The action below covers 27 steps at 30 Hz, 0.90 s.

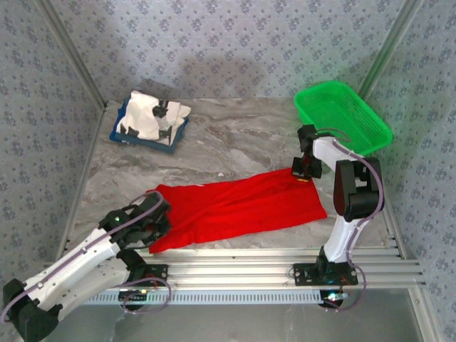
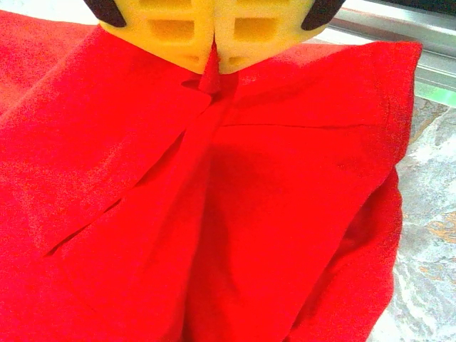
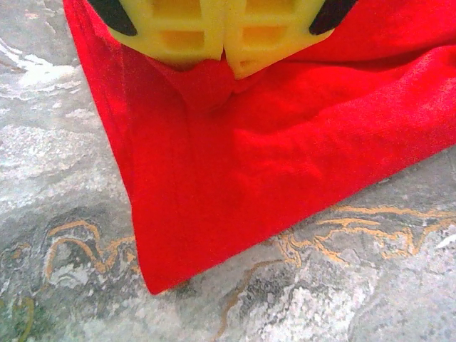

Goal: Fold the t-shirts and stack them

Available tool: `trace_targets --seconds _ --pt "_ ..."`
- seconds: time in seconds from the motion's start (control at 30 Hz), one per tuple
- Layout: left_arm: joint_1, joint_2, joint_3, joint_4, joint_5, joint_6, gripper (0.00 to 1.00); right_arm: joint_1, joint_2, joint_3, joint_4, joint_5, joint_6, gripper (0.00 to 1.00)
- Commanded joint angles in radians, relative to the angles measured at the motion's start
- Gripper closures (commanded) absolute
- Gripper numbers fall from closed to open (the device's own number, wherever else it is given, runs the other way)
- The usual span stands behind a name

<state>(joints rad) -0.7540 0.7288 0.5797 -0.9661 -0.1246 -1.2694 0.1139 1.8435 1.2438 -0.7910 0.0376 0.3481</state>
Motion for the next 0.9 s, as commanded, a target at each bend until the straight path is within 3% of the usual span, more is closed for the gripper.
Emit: trace_targets --seconds 0.0,0.17,0.23,0.33,0.4,0.6,0.73,0.87 --pt "-0.004 0.024 -0.015 -0.067 0.028 -0.241 1.00 0.007 -0.023 -0.019 -0.010 0.020 0.015 0.99" --pt "-0.004 0.061 -0.020 -0.057 0.036 -0.244 0.97 0.009 -0.028 -0.029 -0.021 0.026 0.015 0.88" --pt "-0.004 0.064 -0.008 -0.072 0.022 -0.244 0.80 0.009 -0.033 -0.029 -0.031 0.035 0.015 0.80" --pt "-0.004 0.046 0.036 -0.112 -0.017 -0.242 0.50 0.010 -0.058 -0.028 -0.050 0.051 0.015 0.77" --pt "-0.005 0.029 0.078 -0.157 -0.048 -0.247 0.44 0.012 -0.083 -0.030 -0.074 0.073 0.021 0.71" --pt "0.025 0.093 0.271 -0.218 -0.188 -0.157 0.33 0.013 -0.190 -0.012 -0.118 0.127 0.040 0.67" --pt "0.147 0.209 0.307 0.004 -0.052 0.011 0.32 0.014 -0.198 0.006 -0.089 0.025 0.039 0.63" --pt "0.259 0.314 0.305 0.185 0.090 0.097 0.36 -0.011 -0.154 0.004 -0.085 -0.076 0.067 0.63"
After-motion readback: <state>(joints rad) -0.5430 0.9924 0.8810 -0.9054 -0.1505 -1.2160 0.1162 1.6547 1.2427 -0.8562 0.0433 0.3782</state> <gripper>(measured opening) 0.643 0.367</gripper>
